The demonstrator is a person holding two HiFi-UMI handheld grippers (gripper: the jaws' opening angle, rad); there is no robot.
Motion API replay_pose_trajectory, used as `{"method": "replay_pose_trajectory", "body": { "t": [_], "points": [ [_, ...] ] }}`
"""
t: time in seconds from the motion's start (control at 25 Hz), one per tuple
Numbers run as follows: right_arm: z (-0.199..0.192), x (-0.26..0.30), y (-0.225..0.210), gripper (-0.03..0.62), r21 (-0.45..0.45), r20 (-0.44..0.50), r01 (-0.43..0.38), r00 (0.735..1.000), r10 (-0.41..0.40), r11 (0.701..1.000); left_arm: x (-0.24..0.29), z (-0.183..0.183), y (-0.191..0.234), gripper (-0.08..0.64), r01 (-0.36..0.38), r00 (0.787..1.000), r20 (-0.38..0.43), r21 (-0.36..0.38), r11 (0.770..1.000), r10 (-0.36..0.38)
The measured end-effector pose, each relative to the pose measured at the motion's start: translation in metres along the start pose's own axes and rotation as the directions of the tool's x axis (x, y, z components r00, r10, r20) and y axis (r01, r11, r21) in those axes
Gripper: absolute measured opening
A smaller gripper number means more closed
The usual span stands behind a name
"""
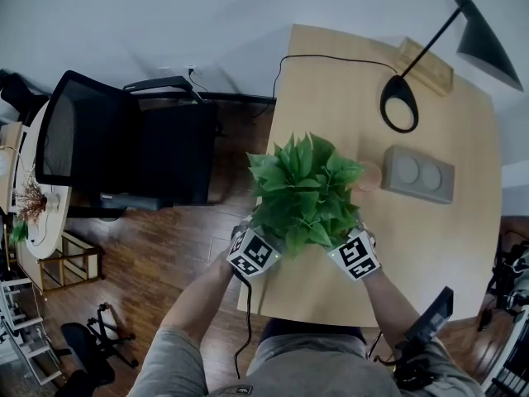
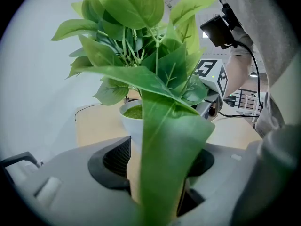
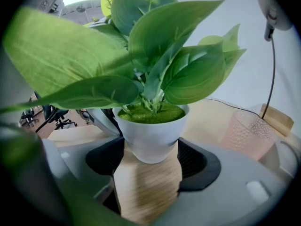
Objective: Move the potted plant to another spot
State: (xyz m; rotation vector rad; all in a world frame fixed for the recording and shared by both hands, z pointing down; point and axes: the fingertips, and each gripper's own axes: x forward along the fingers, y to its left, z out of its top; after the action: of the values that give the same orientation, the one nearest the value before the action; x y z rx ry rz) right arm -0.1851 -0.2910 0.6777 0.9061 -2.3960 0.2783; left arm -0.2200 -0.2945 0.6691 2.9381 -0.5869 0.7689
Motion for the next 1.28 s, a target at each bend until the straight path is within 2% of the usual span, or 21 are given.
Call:
{"method": "replay_pose_trajectory", "body": {
  "t": [0.28, 0.52, 1.08, 1.16, 1.28],
  "points": [
    [0.001, 0.004, -0.001, 0.365, -0.008, -0.008, 0.006, 1.0, -0.006, 1.0, 0.0, -0.001, 0.003, 0.285, -0.011, 1.0, -0.009, 0.012, 1.0, 0.012],
    [0.001, 0.004, -0.001, 0.367, -0.016, -0.001, 0.021, 1.0, -0.021, 1.0, -0.001, -0.006, 0.004, 0.284, -0.036, 0.999, 0.0, -0.035, 0.999, 0.036],
    [-0.003, -0.019, 0.004, 0.367, -0.004, 0.009, 0.048, 0.999, -0.048, 0.999, -0.021, -0.019, -0.008, 0.286, -0.078, 0.997, 0.001, -0.086, 0.993, 0.079],
    [-0.005, -0.027, 0.007, 0.367, 0.014, 0.01, 0.053, 0.999, -0.053, 0.999, -0.028, -0.019, -0.013, 0.28, -0.09, 0.996, 0.016, -0.116, 0.989, 0.093],
    [-0.01, -0.046, 0.022, 0.364, 0.048, 0.011, 0.052, 0.999, -0.053, 0.997, -0.042, -0.018, -0.027, 0.247, -0.125, 0.99, 0.039, -0.205, 0.971, 0.135]
  ]
}}
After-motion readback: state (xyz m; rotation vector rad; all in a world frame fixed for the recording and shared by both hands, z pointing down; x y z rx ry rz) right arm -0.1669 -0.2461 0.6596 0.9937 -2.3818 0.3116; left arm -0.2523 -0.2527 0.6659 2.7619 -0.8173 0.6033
